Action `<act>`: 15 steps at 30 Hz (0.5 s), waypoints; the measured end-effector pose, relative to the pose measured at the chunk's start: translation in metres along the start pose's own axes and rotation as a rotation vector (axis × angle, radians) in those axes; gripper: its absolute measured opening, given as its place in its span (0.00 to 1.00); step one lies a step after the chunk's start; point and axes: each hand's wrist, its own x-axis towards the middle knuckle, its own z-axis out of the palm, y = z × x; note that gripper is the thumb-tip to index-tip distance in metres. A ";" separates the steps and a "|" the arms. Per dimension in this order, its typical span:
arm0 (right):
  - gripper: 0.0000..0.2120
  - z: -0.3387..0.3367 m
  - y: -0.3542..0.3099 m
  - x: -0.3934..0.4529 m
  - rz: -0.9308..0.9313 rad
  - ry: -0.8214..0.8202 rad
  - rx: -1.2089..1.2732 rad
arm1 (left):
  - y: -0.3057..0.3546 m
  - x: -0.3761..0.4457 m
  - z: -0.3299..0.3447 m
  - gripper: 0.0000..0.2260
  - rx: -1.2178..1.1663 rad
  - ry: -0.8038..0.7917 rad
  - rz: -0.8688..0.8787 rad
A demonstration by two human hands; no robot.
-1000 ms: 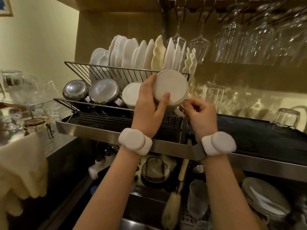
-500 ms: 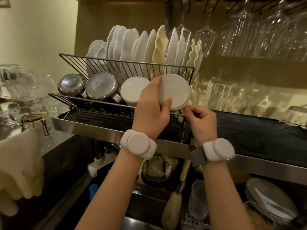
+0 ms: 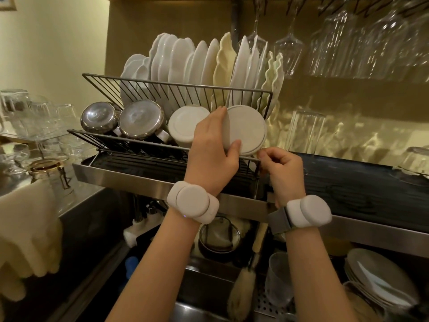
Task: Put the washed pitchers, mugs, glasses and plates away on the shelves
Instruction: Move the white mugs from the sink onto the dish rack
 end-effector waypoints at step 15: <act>0.14 -0.002 -0.009 -0.001 0.006 0.003 -0.037 | 0.004 -0.003 0.002 0.22 -0.010 0.026 0.014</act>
